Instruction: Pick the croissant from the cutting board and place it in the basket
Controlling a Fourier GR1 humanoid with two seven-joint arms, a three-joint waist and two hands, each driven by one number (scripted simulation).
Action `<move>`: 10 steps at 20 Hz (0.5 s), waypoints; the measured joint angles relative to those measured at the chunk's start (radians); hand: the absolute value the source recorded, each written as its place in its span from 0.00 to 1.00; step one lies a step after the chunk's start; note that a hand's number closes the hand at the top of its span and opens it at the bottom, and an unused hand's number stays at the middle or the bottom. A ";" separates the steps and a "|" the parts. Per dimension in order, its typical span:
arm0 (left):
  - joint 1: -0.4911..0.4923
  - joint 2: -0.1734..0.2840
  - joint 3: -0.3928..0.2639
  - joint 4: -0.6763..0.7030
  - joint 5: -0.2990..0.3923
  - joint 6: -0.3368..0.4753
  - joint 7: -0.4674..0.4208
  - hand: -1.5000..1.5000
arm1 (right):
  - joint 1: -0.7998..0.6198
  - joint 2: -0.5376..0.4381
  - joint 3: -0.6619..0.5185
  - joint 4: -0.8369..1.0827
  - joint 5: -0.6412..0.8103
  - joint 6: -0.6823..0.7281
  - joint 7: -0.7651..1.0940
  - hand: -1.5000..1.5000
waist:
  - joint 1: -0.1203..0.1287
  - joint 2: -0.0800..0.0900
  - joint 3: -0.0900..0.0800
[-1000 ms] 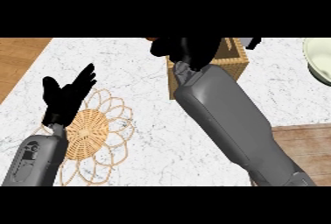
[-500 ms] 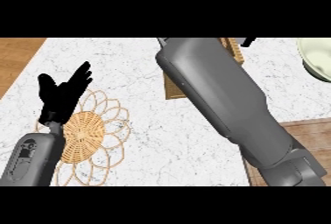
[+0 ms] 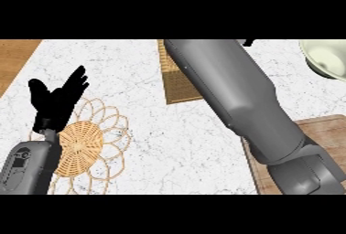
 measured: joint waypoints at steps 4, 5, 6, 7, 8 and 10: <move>0.019 -0.005 0.000 -0.006 -0.003 0.005 -0.004 0.50 | 0.023 0.000 -0.002 0.053 0.004 -0.037 -0.014 1.00 | -0.016 -0.002 0.001; 0.025 -0.002 0.003 -0.008 -0.002 0.003 -0.007 0.50 | 0.025 0.000 -0.010 0.066 0.007 -0.049 -0.020 1.00 | -0.019 -0.002 0.002; 0.030 -0.001 0.004 -0.014 -0.005 0.008 -0.005 0.50 | 0.034 0.000 -0.010 0.071 0.005 -0.061 -0.023 1.00 | -0.022 -0.003 0.002; 0.031 -0.005 0.003 -0.016 -0.004 0.010 -0.006 0.50 | 0.038 -0.001 -0.015 0.078 0.003 -0.076 -0.027 1.00 | -0.021 -0.002 0.002; 0.035 -0.006 0.002 -0.018 -0.007 0.013 -0.007 0.50 | 0.051 0.000 -0.016 0.080 -0.001 -0.091 -0.034 1.00 | -0.026 -0.003 0.002; 0.038 0.002 0.012 -0.022 -0.001 0.008 -0.004 0.50 | 0.077 0.000 -0.023 0.087 0.002 -0.125 -0.044 1.00 | -0.032 -0.004 0.003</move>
